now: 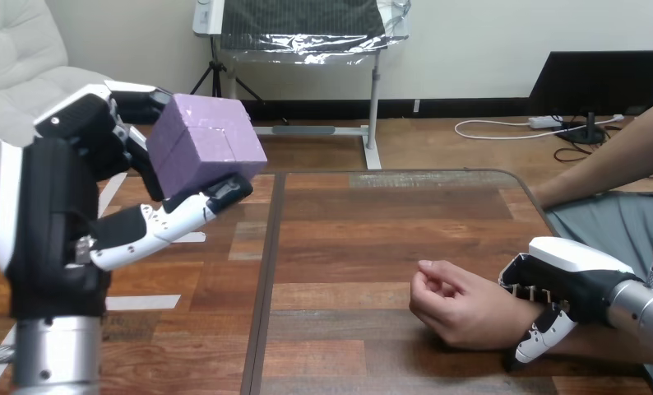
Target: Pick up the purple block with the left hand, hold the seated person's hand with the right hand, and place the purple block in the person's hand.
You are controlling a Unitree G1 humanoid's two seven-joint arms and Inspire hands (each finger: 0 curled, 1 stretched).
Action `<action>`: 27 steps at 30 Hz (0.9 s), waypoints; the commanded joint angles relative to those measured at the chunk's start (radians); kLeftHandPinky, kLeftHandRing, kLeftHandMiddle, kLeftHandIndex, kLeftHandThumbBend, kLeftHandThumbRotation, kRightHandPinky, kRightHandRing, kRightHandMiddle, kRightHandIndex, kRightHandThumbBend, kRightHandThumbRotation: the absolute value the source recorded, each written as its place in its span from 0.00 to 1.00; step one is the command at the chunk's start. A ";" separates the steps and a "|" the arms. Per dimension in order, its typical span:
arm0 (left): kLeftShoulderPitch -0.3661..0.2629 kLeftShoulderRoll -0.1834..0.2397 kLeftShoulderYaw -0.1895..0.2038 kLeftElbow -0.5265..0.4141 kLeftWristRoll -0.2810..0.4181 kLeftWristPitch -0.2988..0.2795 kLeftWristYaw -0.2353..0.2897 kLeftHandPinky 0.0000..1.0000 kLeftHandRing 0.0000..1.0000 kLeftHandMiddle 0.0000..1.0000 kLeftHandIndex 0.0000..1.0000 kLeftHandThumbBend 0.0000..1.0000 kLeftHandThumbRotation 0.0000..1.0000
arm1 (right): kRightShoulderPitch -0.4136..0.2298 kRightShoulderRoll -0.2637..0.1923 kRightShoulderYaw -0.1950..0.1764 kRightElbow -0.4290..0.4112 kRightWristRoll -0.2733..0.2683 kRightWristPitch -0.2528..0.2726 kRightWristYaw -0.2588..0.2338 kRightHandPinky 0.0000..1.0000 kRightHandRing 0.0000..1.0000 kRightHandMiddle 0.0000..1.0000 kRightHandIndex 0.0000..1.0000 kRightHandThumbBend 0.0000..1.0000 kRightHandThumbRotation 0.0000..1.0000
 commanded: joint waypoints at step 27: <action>-0.205 0.022 -0.021 0.319 0.020 -0.089 -0.028 0.23 0.29 0.36 0.41 0.55 0.00 | -0.023 0.059 -0.002 0.048 0.021 -0.074 -0.071 0.24 0.29 0.36 0.38 0.86 0.06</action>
